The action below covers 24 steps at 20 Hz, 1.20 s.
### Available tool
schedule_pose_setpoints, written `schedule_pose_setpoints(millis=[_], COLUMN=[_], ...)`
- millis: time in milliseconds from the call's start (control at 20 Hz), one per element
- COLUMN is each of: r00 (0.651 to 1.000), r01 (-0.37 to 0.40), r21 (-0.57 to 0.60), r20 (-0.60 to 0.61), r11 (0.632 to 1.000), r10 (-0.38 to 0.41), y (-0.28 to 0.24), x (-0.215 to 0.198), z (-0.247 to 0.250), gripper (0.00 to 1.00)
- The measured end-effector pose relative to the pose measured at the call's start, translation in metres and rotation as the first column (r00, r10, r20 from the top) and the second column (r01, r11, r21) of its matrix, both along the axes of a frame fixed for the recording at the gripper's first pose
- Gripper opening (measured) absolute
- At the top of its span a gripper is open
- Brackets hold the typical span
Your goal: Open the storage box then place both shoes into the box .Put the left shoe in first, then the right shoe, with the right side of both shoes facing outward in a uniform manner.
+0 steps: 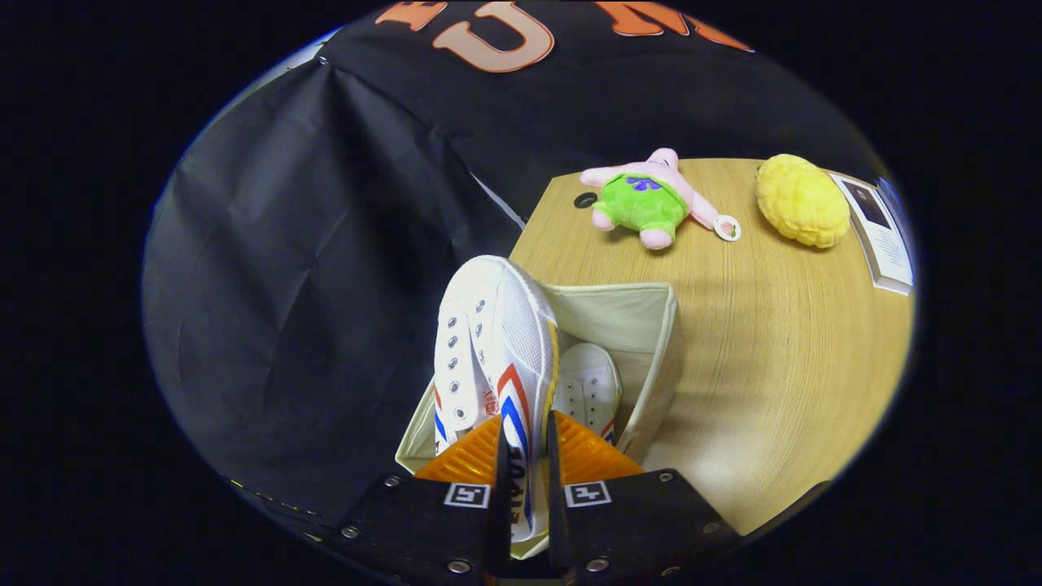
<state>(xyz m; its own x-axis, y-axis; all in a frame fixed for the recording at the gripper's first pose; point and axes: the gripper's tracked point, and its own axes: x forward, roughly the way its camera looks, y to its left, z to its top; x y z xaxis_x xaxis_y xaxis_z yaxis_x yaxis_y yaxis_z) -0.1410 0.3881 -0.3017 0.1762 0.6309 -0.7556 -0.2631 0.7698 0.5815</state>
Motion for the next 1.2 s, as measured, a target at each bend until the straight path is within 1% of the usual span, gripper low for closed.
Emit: schedule_pose_setpoints(millis=[50, 100, 150, 200, 300, 350, 450, 500, 600, 650, 750, 850, 950, 1050, 1200], r00=[1.0, 1.0, 0.999, 0.998, 0.995, 0.992, 0.979, 0.97, 0.944, 0.929, 0.889, 0.834, 0.761, 0.678, 0.56], r01=[-0.006, 0.0, 0.015, 0.024, 0.03, 0.03, 0.044, 0.055, 0.075, 0.085, 0.112, 0.156, 0.207, 0.258, 0.33], r21=[0.023, 0.069, 0.114, 0.13, 0.126, 0.126, 0.133, 0.132, 0.117, 0.104, 0.091, 0.081, 0.069, 0.061, 0.069], r20=[0.001, 0.012, 0.026, 0.046, 0.094, 0.12, 0.19, 0.229, 0.31, 0.351, 0.436, 0.524, 0.615, 0.699, 0.789], r11=[1.0, 0.998, 0.993, 0.991, 0.992, 0.992, 0.99, 0.99, 0.99, 0.991, 0.99, 0.984, 0.976, 0.964, 0.941], r10=[0.006, -0.001, -0.018, -0.03, -0.042, -0.046, -0.069, -0.084, -0.108, -0.116, -0.141, -0.175, -0.205, -0.225, -0.254], y=[0.003, 0.008, 0.015, 0.017, 0.012, 0.009, 0.002, -0.003, -0.015, -0.025, -0.047, -0.076, -0.105, -0.139, -0.187], x=[0.0, 0.002, 0.007, 0.013, 0.024, 0.028, 0.042, 0.049, 0.064, 0.072, 0.088, 0.103, 0.12, 0.134, 0.149], z=[0.005, 0.013, 0.022, 0.026, 0.026, 0.031, 0.037, 0.039, 0.047, 0.051, 0.067, 0.088, 0.113, 0.137, 0.176], gripper=[0.26, 0.41, 0.48, 0.59, 0.69, 0.71, 0.8, 0.85, 0.91, 0.92, 0.96, 0.96, 0.96, 0.96, 0.96])
